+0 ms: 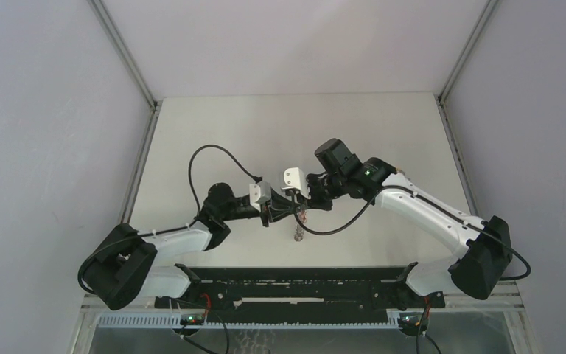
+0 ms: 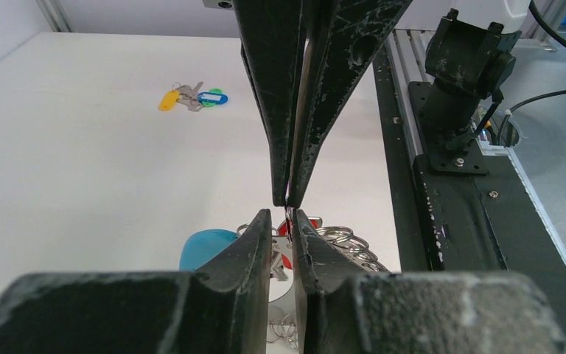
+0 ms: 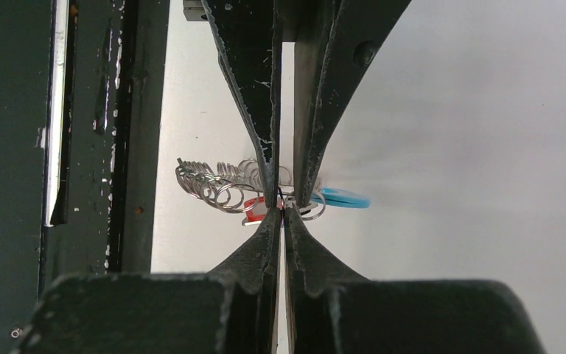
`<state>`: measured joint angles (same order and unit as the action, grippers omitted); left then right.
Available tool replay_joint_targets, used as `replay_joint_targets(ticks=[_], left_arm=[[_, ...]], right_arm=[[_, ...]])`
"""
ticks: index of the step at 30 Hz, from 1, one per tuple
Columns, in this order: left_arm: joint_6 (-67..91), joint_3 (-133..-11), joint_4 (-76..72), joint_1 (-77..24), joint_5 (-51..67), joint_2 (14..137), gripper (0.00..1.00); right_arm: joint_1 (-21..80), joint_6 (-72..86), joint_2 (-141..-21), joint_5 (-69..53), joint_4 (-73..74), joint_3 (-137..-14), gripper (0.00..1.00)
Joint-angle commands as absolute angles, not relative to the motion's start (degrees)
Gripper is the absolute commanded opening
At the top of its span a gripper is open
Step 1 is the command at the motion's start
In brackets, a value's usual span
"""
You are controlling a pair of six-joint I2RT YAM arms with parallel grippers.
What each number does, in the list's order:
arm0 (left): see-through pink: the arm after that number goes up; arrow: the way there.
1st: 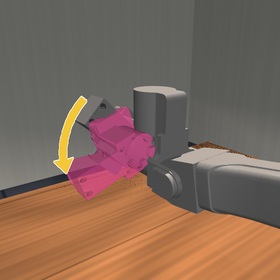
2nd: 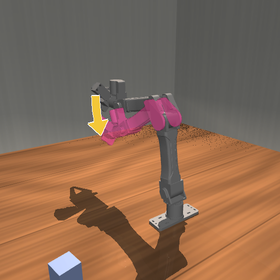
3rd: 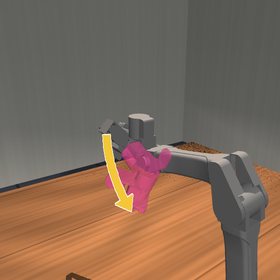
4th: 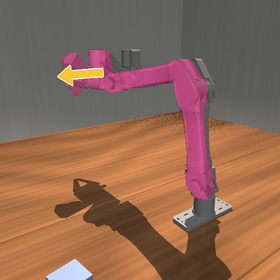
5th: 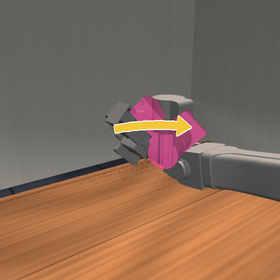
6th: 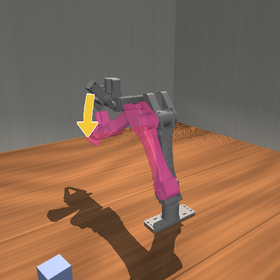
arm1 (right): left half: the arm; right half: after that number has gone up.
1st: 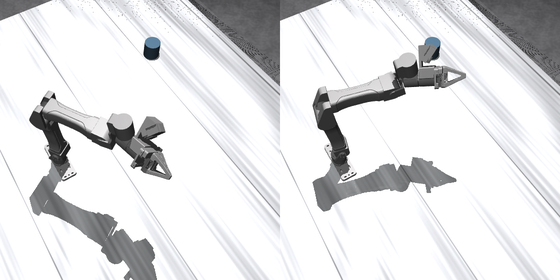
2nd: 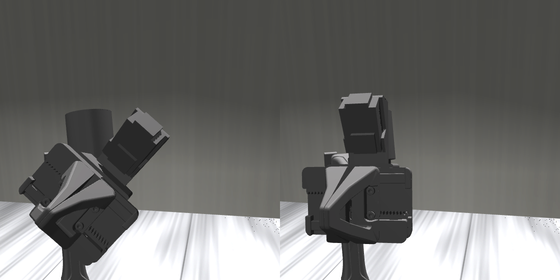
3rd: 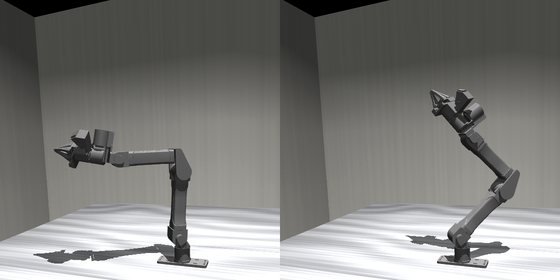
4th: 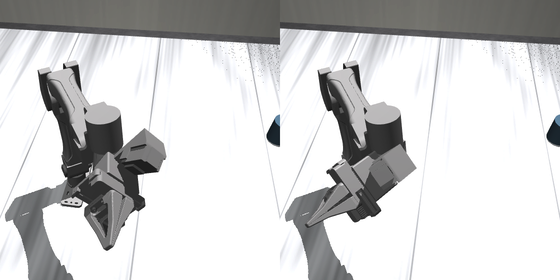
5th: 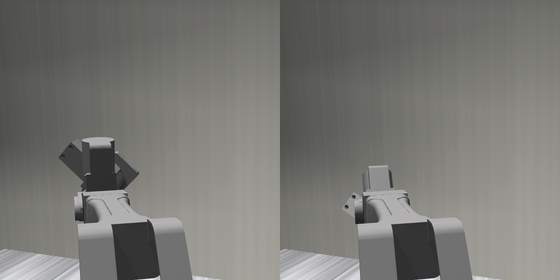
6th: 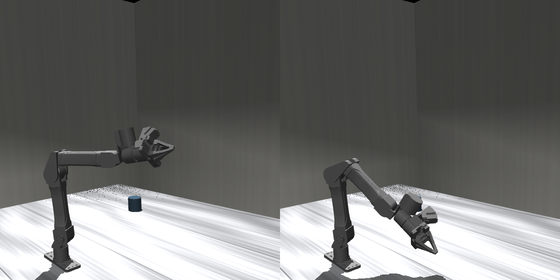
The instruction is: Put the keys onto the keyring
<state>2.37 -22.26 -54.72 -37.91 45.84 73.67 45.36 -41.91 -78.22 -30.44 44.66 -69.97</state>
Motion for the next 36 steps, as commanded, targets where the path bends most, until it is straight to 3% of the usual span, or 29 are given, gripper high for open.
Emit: replay_joint_targets(ticks=[1,10,14,20,26,36], left_arm=[[1.76,-25.83,-54.89,-38.14,47.78,73.80,0.20],[-0.36,-26.09,-50.83,-38.23,47.60,73.41,0.13],[-1.33,-26.41,-49.00,-38.32,47.27,72.90,0.01],[-0.48,-24.08,-51.69,-38.24,44.04,70.78,0.00],[4.13,-21.24,-60.40,-38.06,41.15,70.39,0.00],[7.05,-19.15,-66.94,-38.06,39.52,71.21,0.00]], right_arm=[[46.05,-42.86,-78.57,-30.72,43.09,-73.02,0.00],[46.14,-42.72,-77.92,-30.26,42.69,-73.13,0.00],[46.14,-42.44,-77.55,-30.51,42.45,-73.11,0.00],[44.73,-39.91,-74.71,-31.55,39.97,-71.60,0.01],[40.31,-34.63,-68.12,-35.96,32.66,-63.93,0.23],[34.01,-26.97,-66.67,-48.01,17.31,-52.86,0.26]])
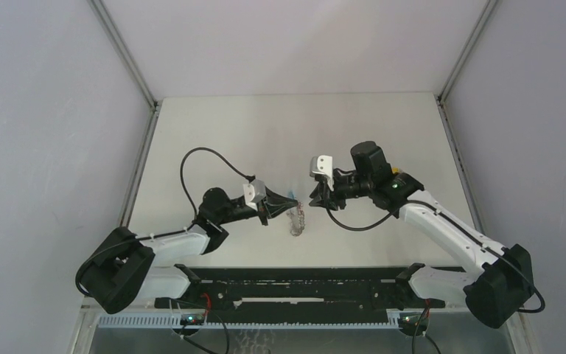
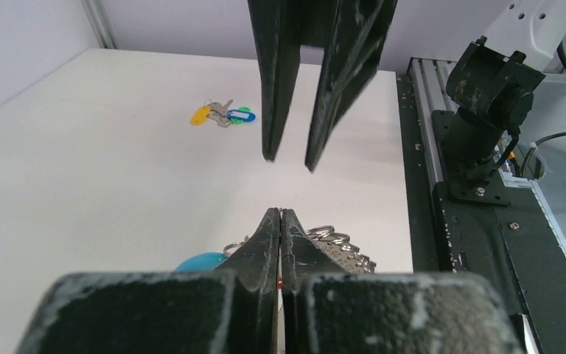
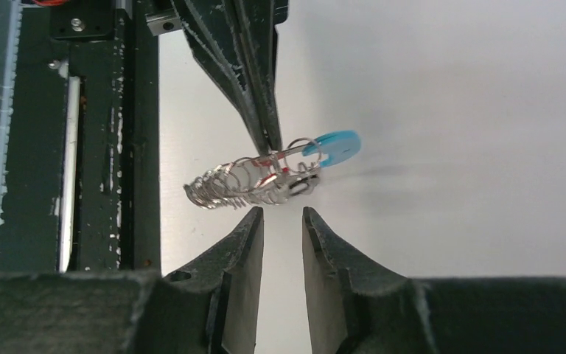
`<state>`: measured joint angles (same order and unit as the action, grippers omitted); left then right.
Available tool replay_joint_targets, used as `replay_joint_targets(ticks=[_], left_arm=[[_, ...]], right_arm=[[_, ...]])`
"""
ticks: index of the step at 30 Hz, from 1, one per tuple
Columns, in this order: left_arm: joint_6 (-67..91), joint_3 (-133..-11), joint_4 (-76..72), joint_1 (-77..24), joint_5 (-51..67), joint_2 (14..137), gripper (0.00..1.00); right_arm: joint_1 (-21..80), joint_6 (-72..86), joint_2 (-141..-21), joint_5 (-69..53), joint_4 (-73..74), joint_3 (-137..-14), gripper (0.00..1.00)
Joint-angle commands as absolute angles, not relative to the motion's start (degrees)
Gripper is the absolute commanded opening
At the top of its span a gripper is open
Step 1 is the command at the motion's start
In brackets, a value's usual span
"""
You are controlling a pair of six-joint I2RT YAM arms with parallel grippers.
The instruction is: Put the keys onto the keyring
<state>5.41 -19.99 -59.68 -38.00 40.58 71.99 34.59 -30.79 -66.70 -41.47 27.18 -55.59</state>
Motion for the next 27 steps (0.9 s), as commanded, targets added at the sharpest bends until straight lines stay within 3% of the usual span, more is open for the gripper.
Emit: replay_joint_targets(ticks=[1,11,17,27], left_arm=[[7.11,-19.15,-67.13,-38.03,39.67,71.34,0.00],[7.69,-18.89,-68.55,-38.06,40.77,72.46,0.00],[7.84,-18.36,-69.04,-38.01,40.66,73.15,0.00],[9.57,-17.67,-73.12,-38.06,40.45,74.71,0.00]], right_arm=[[33.79,-26.67,-66.83,-48.55,15.05,-51.64,0.26],[32.70,-26.59,-70.86,-53.15,0.25,-46.14,0.27],[32.26,-28.20,-70.87,-55.22,1.02,-46.14,0.26],[32.69,-30.12,-72.40,-58.35,2.53,-46.26,0.17]])
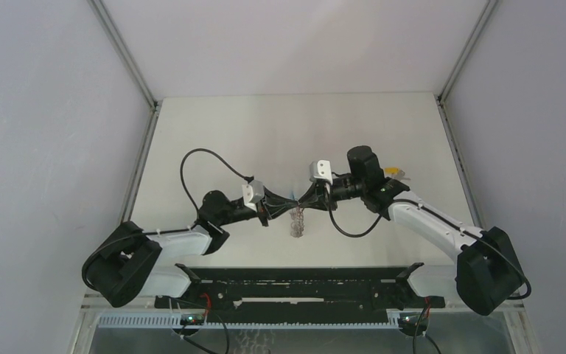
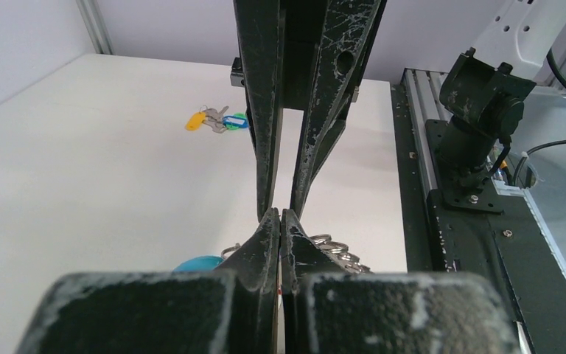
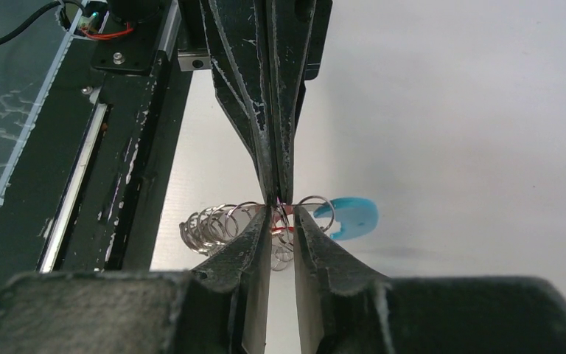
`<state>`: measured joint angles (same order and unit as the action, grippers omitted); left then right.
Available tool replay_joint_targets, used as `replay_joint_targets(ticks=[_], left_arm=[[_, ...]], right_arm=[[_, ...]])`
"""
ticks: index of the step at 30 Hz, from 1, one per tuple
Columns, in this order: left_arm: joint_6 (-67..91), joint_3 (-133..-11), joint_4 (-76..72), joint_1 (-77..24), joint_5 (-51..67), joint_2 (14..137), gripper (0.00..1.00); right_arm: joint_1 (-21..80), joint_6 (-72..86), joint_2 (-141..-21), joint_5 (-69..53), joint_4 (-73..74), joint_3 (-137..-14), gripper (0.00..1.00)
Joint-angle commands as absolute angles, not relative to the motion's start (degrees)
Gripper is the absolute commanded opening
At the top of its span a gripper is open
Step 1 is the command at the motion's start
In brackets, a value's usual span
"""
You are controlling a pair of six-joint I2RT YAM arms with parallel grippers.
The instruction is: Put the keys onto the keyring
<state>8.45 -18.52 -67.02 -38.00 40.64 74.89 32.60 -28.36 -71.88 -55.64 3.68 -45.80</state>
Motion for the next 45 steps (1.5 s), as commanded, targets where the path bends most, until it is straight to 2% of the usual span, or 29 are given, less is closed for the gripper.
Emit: replay_joint_targets(ticks=[1,7,9,12,17,19,22,25,28,34,38,45], left_arm=[[9.54,-17.56,-73.12,-38.06,40.43,74.63,0.00],[9.86,-17.53,-73.80,-38.06,40.58,74.95,0.00],[10.04,-17.43,-74.16,-38.06,40.65,75.05,0.00],[9.97,-17.15,-74.18,-38.03,40.55,75.06,0.00],[8.30,-17.25,-70.09,-37.97,40.04,74.29,0.01],[6.27,-17.48,-66.48,-37.97,39.46,73.17,0.08],[2.56,-18.13,-57.86,-38.01,38.33,69.81,0.25],[-2.09,-19.43,-47.80,-37.97,37.76,66.23,0.32],[-4.34,-20.12,-43.67,-37.97,37.52,63.56,0.35],[-4.40,-19.99,-44.57,-37.97,36.86,63.77,0.36],[-2.07,-18.38,-50.24,-37.88,36.60,64.95,0.36],[2.70,-16.78,-60.35,-37.85,37.15,68.84,0.37]], right_arm=[[32.74,-30.41,-72.54,-58.49,2.97,-46.23,0.17],[32.83,-30.83,-73.92,-58.15,3.21,-46.28,0.17],[32.78,-30.55,-74.32,-58.21,2.48,-46.31,0.13],[32.82,-30.52,-74.08,-57.93,2.45,-46.36,0.00],[33.16,-33.25,-72.42,-55.36,9.12,-49.12,0.00],[33.49,-34.66,-72.10,-53.28,13.47,-50.91,0.00],[34.91,-37.31,-72.66,-47.23,22.18,-55.40,0.00],[37.26,-39.42,-74.38,-41.29,32.44,-60.86,0.00],[39.94,-40.47,-76.80,-34.89,40.31,-66.75,0.00],[46.33,-38.58,-81.26,-18.99,50.52,-76.01,0.00],[48.01,-36.90,-83.76,-13.06,52.47,-78.66,0.00],[49.53,-38.27,-85.16,-14.07,55.45,-81.43,0.00]])
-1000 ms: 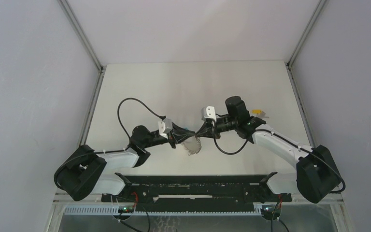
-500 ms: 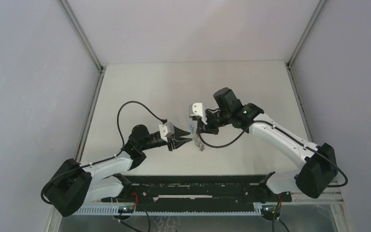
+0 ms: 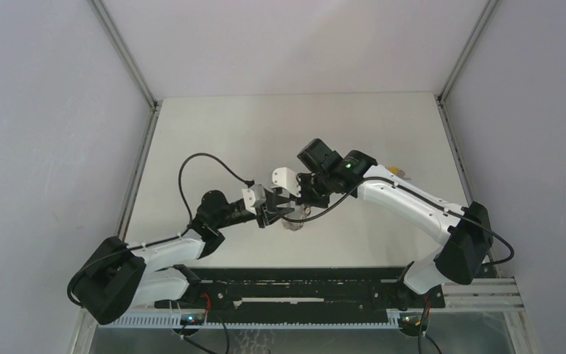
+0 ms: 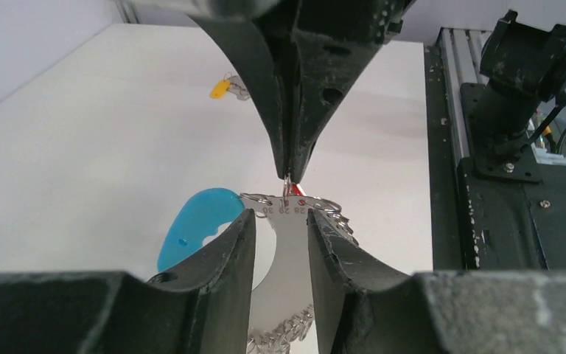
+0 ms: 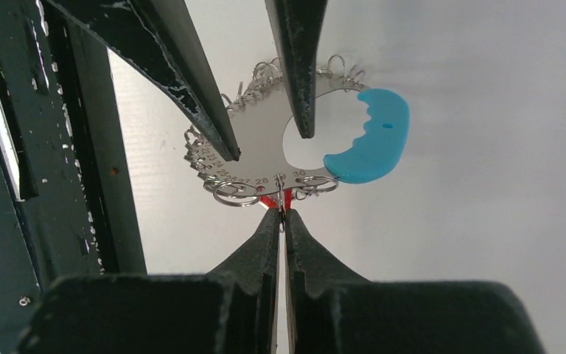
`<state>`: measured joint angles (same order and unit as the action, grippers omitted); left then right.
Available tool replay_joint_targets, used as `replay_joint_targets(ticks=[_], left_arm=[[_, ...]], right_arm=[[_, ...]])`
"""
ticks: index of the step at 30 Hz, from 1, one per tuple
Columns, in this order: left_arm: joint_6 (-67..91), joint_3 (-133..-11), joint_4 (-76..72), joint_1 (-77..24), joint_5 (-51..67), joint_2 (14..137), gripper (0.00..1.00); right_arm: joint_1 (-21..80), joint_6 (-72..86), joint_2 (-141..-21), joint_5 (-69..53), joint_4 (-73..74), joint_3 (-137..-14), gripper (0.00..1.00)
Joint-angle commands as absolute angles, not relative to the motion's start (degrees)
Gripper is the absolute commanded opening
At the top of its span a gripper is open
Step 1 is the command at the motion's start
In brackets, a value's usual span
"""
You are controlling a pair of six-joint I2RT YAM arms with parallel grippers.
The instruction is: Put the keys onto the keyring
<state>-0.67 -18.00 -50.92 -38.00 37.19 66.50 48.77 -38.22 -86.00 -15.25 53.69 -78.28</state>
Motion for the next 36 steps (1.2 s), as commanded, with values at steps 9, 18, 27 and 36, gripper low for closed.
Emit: replay_joint_targets(ticks=[9,18,27,36], left_arm=[[9.12,-18.11,-72.62,-37.88,40.82,77.33,0.36],[10.31,-19.15,-75.18,-37.97,42.73,81.16,0.26],[10.21,-19.98,-74.84,-38.13,43.89,82.76,0.22],[10.04,-20.56,-74.77,-38.45,44.12,83.47,0.19]], right_arm=[[50.10,-39.95,-85.81,-15.73,56.17,-82.77,0.00],[50.57,-40.34,-86.51,-16.70,55.99,-82.98,0.00],[51.15,-40.71,-87.00,-17.22,55.83,-83.36,0.00],[51.93,-41.00,-87.96,-17.47,56.25,-84.01,0.00]])
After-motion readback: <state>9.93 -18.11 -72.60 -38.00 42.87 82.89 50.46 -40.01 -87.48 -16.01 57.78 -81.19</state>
